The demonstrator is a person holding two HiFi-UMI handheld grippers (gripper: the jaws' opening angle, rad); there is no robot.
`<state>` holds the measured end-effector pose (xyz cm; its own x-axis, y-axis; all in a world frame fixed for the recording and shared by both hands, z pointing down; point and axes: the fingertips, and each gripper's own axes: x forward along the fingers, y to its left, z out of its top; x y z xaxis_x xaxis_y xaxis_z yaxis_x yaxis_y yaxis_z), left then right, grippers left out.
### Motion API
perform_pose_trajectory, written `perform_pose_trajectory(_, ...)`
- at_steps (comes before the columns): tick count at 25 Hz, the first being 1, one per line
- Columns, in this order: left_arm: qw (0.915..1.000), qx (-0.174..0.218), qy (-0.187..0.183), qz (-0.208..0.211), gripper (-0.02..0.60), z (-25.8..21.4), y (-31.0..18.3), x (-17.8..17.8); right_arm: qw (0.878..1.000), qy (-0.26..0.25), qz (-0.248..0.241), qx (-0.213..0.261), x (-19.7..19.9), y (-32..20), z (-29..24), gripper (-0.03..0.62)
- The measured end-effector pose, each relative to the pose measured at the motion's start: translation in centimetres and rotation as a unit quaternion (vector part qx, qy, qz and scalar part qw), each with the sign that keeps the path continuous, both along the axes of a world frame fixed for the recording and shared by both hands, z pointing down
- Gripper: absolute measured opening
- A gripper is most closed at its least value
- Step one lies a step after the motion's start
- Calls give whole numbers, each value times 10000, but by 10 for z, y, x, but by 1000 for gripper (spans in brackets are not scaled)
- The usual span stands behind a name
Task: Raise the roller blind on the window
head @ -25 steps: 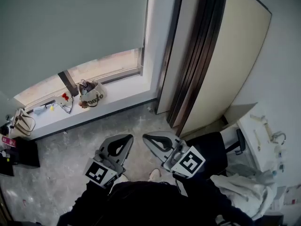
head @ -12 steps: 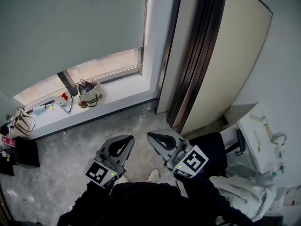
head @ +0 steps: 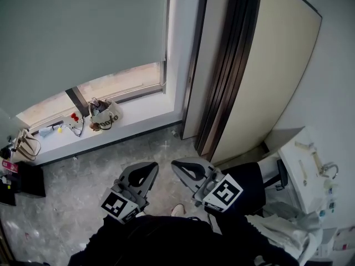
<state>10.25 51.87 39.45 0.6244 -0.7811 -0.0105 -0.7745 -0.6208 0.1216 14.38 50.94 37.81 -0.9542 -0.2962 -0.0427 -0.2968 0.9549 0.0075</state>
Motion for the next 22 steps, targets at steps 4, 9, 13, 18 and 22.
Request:
perform_pose_trajectory(4, 9998, 159, -63, -113, 6, 0, -14, 15, 9999, 5, -154, -39, 12, -10, 0, 5)
perform_pose_trajectory(9, 9996, 111, -85, -225, 6, 3, -31, 17, 9996, -25, -259, -111, 12, -30, 3, 5)
perform_pose_trajectory(13, 9996, 91, -106, -238, 6, 11, -53, 1, 9994, -8, -288, -213, -6, -52, 8, 5)
perform_pose_trajectory(18, 9998, 145, -38, -158, 6, 13, -93, -36, 9997, 61, -217, -106, -45, -90, 7, 4)
perform_pose_trajectory(22, 9999, 132, 21, -56, 6, 10, -127, -75, 9999, 88, -94, -73, -84, -123, 0, 4)
